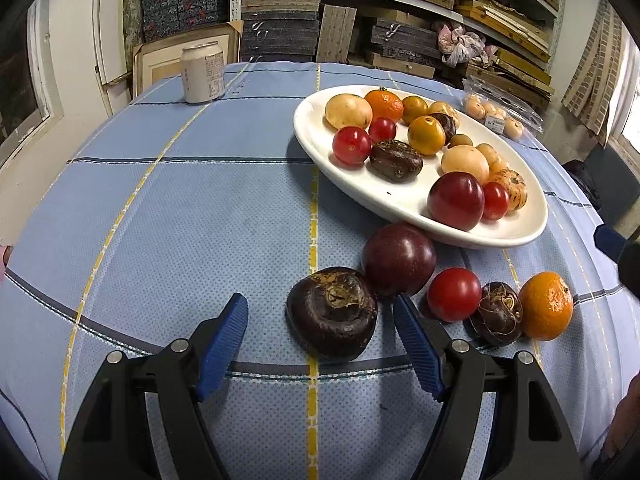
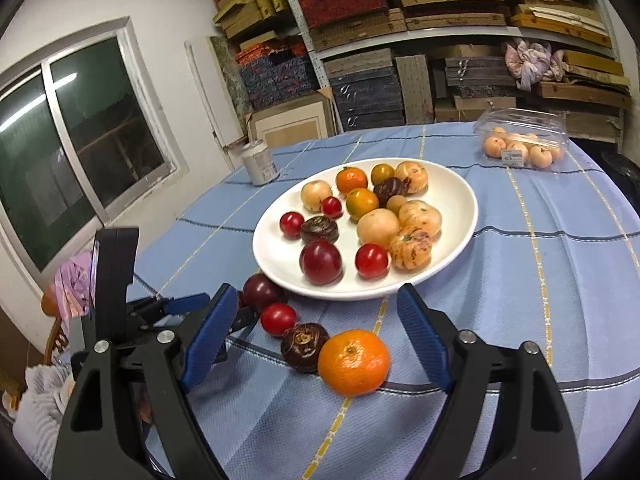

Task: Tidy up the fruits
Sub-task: 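Grasp a dark brown fruit with the left gripper while the right grasps a red tomato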

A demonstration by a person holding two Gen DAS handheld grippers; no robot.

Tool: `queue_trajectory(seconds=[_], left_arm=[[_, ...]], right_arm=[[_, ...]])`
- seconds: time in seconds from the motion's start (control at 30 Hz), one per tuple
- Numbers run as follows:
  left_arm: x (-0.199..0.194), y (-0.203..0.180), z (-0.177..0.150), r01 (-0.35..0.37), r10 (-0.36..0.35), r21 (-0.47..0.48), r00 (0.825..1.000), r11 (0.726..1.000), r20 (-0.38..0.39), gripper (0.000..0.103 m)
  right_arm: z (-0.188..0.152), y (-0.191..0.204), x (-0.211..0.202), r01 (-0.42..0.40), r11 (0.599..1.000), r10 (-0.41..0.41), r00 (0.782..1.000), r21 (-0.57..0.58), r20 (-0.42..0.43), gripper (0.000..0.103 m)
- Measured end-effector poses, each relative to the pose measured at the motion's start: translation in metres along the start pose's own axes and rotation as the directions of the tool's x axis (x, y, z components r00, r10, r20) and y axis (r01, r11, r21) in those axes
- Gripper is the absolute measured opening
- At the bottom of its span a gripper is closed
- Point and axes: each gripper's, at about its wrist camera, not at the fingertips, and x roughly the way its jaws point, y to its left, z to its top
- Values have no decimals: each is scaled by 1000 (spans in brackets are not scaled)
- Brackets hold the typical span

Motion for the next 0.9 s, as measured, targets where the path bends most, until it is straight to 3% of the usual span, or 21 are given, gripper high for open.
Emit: queue_trajectory(seconds=[0.17,0.23,0.33,0.9], left_arm=[[-2,-3,0,20,-20,13,1000,1000,6,62],[-3,-6,-1,27,-27,25,1000,999,8,50],[-3,-7,-2,16,-16,30,1000,999,8,44],[-26,-6,-3,-67,62,50,993,997,104,44]], right_arm=[[-4,10,6,10,999,-11,1000,-42,-17,80],[-6,11,7,12,999,-13,1000,-44,-22,80],[-7,12,9,16,999,-17,999,-46,-27,80],[-13,31,28,35,993,-46,995,-114,-91,80]])
